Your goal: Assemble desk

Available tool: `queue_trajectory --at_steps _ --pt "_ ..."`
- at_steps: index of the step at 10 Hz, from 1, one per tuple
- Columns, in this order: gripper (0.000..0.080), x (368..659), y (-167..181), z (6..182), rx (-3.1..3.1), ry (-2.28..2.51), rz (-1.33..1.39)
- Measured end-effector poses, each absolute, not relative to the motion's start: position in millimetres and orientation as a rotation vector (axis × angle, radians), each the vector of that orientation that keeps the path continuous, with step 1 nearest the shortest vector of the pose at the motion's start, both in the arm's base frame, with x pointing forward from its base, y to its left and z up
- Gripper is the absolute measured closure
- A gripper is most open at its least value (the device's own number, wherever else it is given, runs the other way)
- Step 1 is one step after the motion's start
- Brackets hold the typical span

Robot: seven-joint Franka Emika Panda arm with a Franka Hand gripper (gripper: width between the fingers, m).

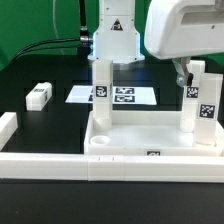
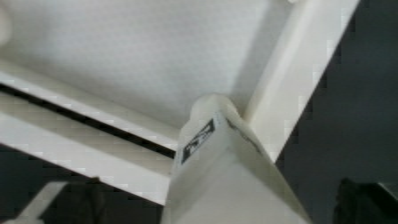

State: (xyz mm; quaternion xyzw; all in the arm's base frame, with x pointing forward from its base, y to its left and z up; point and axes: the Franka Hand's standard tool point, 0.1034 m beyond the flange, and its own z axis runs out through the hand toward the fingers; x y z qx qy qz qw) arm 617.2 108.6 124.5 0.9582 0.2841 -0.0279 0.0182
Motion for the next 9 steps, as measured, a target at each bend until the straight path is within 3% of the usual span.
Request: queue_trajectory --at_steps 6,9 --pt "0.0151 620.2 106.2 125.3 2.66 1.475 -0.115" --pt "0.0162 622.3 107.2 125.0 2.613 1.506 -0.108"
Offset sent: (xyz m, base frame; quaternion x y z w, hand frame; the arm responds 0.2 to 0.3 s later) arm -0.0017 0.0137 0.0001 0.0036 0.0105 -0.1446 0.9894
